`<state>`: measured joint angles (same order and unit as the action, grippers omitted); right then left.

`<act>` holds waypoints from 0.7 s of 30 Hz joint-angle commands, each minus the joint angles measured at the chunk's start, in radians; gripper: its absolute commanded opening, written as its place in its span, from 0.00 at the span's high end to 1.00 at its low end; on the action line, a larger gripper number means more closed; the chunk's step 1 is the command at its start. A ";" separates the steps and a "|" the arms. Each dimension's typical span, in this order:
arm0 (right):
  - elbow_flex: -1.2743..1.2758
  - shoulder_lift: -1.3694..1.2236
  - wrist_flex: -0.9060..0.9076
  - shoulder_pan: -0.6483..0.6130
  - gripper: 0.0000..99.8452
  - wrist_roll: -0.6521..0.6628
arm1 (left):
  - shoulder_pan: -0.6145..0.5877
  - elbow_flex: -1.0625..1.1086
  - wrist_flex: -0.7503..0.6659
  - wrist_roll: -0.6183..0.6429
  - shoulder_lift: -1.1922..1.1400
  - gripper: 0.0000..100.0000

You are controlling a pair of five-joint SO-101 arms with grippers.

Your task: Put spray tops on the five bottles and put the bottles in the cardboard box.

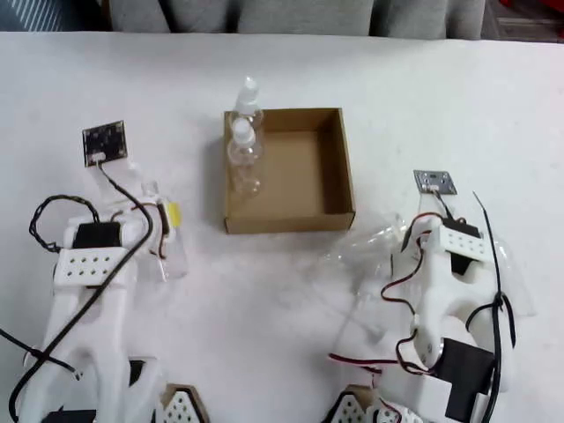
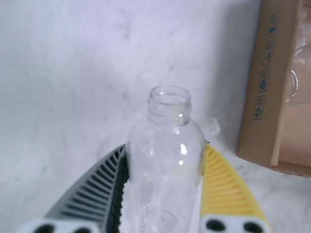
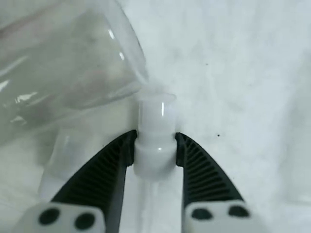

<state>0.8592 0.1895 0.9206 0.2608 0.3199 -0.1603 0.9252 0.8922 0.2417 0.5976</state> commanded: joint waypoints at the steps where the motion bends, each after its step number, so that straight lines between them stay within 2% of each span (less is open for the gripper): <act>1: -0.037 0.002 -0.013 0.008 0.97 0.003 | 0.012 -0.012 -0.021 -0.009 0.044 0.97; 8: -0.058 0.022 0.004 0.024 0.98 -0.015 | 0.013 -0.031 -0.020 -0.005 0.045 0.97; 11: -0.117 0.088 0.101 0.051 0.98 -0.044 | 0.012 -0.077 0.009 -0.005 0.088 0.97; 17: -0.265 0.371 0.315 0.111 0.98 -0.049 | 0.058 -0.075 0.107 -0.009 0.331 0.97; 21: -0.285 0.588 0.421 0.094 0.98 -0.044 | 0.127 0.000 0.114 -0.009 0.535 0.97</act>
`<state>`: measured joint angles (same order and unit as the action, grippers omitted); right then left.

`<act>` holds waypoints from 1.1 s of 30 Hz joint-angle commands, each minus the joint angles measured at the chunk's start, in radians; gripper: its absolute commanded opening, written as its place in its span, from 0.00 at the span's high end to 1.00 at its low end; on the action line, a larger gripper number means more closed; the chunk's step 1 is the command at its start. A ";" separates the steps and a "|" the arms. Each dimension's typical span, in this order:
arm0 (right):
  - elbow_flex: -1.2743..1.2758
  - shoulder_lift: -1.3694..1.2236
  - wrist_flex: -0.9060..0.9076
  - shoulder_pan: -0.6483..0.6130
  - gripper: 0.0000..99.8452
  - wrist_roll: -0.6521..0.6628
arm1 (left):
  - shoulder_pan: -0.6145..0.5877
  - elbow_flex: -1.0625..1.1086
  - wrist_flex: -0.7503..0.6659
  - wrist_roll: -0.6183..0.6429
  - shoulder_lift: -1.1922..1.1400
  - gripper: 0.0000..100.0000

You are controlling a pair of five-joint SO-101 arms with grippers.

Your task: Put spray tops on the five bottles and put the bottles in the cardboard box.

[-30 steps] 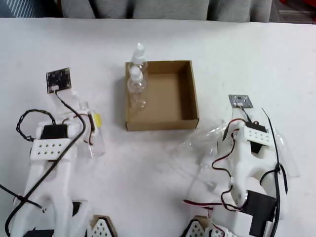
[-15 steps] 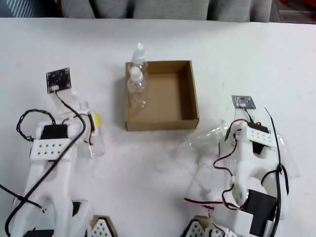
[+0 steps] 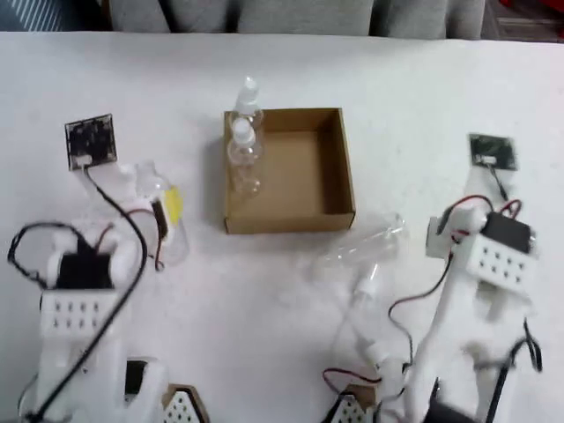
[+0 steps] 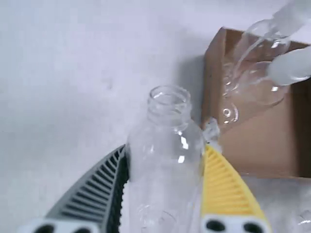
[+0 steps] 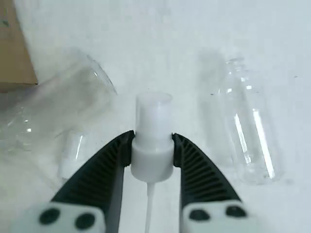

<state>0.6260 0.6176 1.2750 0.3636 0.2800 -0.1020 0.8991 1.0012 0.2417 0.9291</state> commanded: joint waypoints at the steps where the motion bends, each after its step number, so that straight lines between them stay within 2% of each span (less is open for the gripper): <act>1: -0.051 0.213 0.081 -0.024 0.98 -0.005 | 0.085 0.044 -0.006 -0.005 0.255 0.97; 4: -0.031 0.354 0.067 -0.065 0.98 -0.005 | 0.140 0.086 -0.031 -0.009 0.414 0.97; 7: 0.005 0.486 -0.035 -0.134 0.98 -0.005 | 0.203 0.091 -0.031 -0.009 0.547 0.97; 14: 0.143 0.750 -0.532 -0.240 0.98 -0.012 | 0.346 0.094 -0.058 -0.011 0.656 0.97; 18: 0.160 0.835 -0.702 -0.309 0.98 -0.038 | 0.407 0.106 -0.147 -0.031 0.654 0.97; 22: 0.152 0.877 -0.763 -0.367 0.98 -0.272 | 0.492 0.158 -0.206 -0.138 0.659 0.97; 24: 0.123 0.880 -0.763 -0.414 0.98 -0.334 | 0.515 0.184 -0.209 -0.144 0.659 0.97; 33: -0.098 0.800 -0.763 -0.654 0.98 -0.338 | 0.524 0.307 -0.209 -0.150 0.661 0.97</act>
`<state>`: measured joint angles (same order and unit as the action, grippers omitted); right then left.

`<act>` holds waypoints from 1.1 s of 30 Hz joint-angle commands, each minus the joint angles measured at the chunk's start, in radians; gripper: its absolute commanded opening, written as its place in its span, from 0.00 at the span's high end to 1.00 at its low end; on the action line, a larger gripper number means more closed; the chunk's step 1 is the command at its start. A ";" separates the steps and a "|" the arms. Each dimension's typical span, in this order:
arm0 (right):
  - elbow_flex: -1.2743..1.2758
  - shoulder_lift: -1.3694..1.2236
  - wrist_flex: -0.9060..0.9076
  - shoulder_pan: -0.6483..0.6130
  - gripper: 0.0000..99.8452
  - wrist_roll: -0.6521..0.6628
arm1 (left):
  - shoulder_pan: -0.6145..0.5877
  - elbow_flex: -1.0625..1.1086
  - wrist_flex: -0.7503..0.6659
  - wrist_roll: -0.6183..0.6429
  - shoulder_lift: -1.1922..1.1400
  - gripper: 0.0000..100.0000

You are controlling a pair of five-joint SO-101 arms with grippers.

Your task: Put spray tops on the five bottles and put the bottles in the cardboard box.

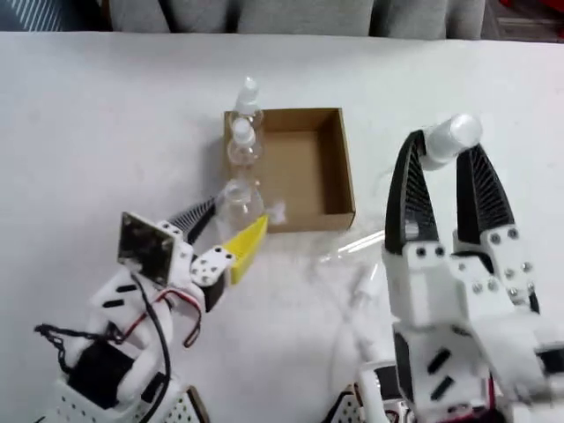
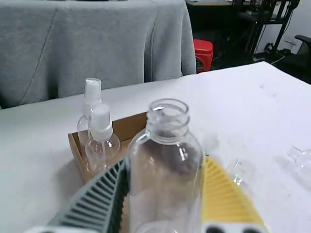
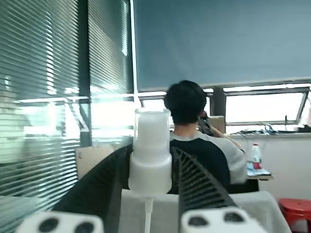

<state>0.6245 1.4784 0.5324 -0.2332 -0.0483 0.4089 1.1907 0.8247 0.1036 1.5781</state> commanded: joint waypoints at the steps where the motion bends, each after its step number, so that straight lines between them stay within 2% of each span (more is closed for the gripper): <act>1: -0.126 -0.091 -0.021 -0.071 0.98 -0.009 | 0.013 0.023 -0.031 -0.008 0.012 0.97; 5: -0.215 -0.193 -0.028 -0.120 0.98 -0.011 | 0.041 0.049 -0.025 -0.009 0.012 0.97; 9: -0.262 -0.266 -0.028 -0.225 0.98 -0.011 | 0.073 0.083 -0.025 -0.006 0.012 0.97; 19: -0.196 -0.377 -0.028 -0.432 0.98 -0.009 | 0.068 0.094 -0.026 -0.006 0.012 0.97; 33: -0.083 -0.375 -0.079 -0.443 0.98 -0.009 | 0.068 0.120 -0.032 -0.006 0.012 0.97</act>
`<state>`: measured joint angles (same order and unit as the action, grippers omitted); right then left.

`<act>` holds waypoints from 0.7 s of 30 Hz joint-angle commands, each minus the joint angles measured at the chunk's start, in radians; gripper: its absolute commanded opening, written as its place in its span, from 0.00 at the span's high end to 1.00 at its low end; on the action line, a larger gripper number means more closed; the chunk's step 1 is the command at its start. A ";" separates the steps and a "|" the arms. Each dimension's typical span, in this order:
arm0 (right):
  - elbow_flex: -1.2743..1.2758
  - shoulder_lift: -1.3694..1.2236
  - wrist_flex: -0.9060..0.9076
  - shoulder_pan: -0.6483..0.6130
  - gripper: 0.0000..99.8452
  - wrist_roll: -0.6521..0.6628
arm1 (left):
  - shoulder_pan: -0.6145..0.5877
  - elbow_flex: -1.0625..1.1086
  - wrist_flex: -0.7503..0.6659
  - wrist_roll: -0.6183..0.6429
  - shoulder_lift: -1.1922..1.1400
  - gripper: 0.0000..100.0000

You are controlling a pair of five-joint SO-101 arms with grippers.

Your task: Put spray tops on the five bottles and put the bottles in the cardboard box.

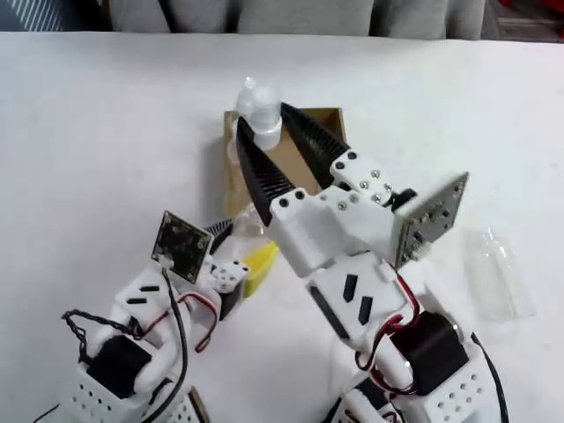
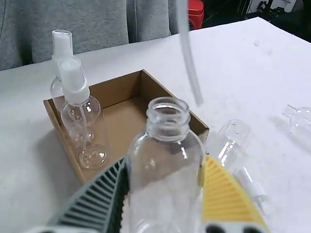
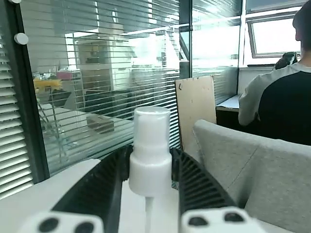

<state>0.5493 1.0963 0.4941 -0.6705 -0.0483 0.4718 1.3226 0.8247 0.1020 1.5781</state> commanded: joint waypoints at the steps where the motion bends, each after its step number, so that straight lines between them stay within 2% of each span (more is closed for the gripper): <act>1: -0.008 0.002 -0.047 -0.005 0.98 -0.009 | 0.005 -0.012 -0.032 -0.005 0.012 0.97; 11: 0.018 -0.004 -0.051 -0.004 0.98 -0.012 | 0.005 -0.014 -0.031 -0.005 0.018 0.97; 16: 0.084 -0.004 -0.139 0.028 0.98 -0.011 | 0.005 0.006 -0.006 -0.005 0.136 0.97; 21: 0.094 0.005 -0.147 0.036 0.98 -0.011 | 0.013 0.060 0.018 -0.005 0.254 0.97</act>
<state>0.6536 1.0948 0.3713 -0.6460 -0.0499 0.4718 1.3686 0.8385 0.1020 1.7515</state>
